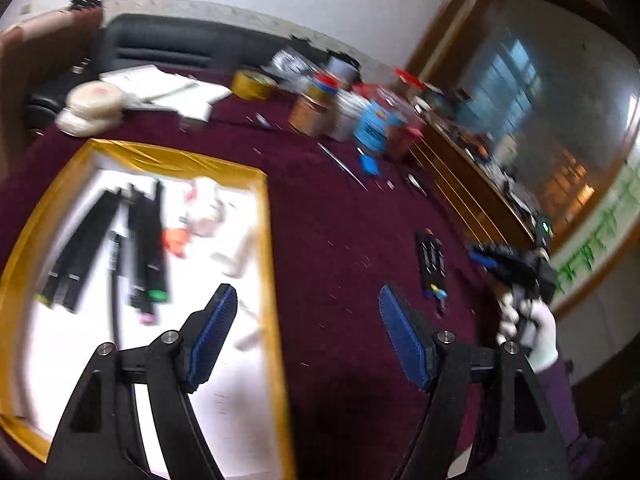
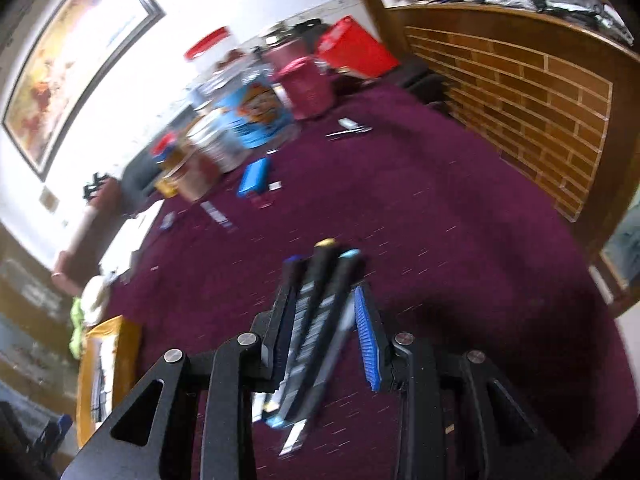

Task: Organize rigid objects
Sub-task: 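Grasp markers with right gripper while left grasps a blue-ended black marker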

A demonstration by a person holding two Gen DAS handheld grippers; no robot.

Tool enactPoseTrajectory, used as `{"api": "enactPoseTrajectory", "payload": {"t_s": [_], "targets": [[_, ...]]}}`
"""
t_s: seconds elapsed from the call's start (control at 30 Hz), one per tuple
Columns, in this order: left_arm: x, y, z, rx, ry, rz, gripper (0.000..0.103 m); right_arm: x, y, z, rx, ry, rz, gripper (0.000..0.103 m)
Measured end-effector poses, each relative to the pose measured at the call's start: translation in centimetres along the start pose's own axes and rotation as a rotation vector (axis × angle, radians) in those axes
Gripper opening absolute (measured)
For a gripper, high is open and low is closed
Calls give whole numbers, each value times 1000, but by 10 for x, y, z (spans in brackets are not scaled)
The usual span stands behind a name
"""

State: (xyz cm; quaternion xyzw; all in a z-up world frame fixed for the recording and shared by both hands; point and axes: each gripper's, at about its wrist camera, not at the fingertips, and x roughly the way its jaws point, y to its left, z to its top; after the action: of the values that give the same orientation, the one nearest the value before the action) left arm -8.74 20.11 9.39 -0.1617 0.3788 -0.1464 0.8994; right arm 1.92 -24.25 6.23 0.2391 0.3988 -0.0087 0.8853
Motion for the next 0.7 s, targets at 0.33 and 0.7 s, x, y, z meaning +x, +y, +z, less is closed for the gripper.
{"api": "enactPoseTrajectory", "payload": {"t_s": [0.33,0.7], "targets": [[19,-35,-13,56,74,-8,73,55,30,-11,-203,104,-55,14],[38,-54,-18,87,130,-36,73,42,48,-59,-157,214,140,9]]}}
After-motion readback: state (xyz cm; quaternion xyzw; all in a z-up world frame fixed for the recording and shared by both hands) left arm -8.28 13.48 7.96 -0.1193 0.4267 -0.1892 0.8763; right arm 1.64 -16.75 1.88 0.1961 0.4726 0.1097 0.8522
